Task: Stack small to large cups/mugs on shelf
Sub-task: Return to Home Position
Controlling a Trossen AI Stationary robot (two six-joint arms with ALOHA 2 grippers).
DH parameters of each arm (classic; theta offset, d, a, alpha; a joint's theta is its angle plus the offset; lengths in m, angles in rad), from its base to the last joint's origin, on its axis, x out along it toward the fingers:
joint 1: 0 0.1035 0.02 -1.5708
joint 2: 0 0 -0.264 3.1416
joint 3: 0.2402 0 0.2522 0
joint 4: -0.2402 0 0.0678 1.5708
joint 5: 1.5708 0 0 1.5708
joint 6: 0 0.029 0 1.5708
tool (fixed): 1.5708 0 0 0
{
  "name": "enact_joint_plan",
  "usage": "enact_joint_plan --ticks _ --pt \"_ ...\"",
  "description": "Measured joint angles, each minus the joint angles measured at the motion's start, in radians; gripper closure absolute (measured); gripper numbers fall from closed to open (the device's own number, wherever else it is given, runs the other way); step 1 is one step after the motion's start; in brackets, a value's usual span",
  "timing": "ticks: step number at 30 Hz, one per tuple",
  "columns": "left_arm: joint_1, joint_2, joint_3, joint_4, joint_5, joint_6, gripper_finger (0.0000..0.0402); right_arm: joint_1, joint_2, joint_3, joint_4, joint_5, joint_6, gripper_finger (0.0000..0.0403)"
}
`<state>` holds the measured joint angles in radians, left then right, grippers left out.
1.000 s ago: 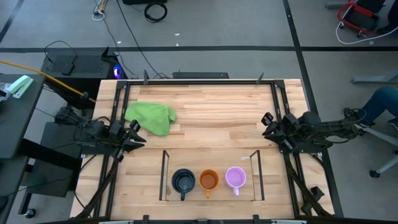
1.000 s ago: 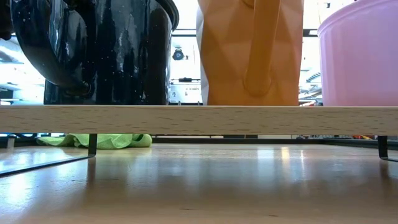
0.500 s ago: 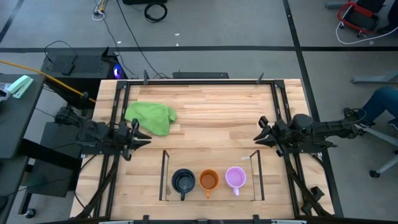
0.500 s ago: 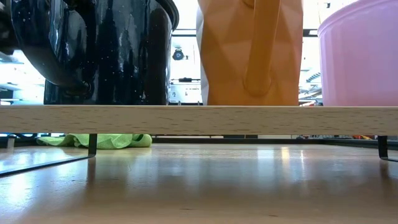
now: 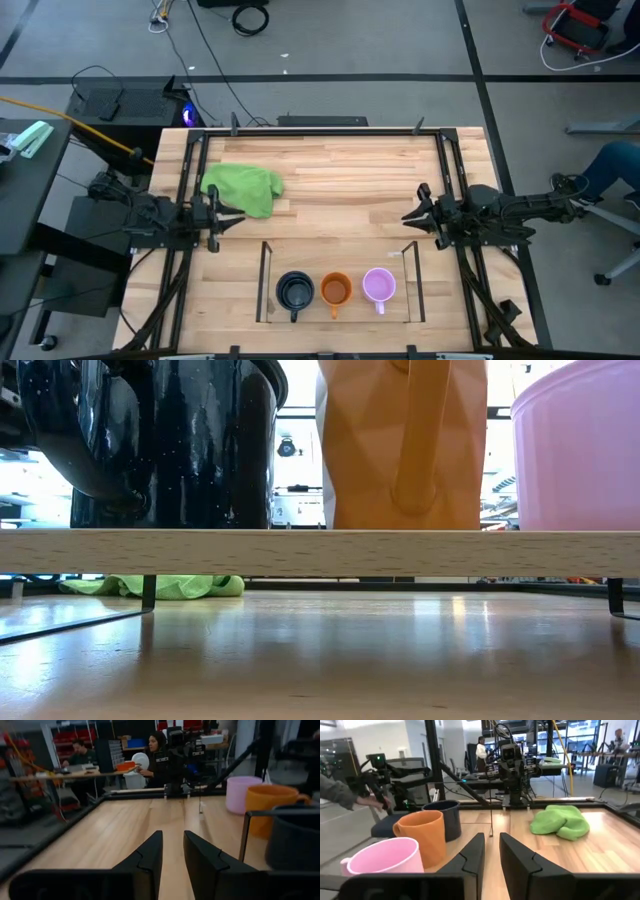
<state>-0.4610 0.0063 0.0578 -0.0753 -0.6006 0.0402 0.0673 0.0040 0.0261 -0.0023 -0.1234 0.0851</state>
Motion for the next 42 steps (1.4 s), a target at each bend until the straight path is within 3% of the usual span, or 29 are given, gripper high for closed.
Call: enact_joint_plan --ticks 42 --pt "0.000 0.000 -0.003 0.019 0.000 0.050 0.0312 0.000 0.000 0.000 0.000 0.000 0.051 0.0338"
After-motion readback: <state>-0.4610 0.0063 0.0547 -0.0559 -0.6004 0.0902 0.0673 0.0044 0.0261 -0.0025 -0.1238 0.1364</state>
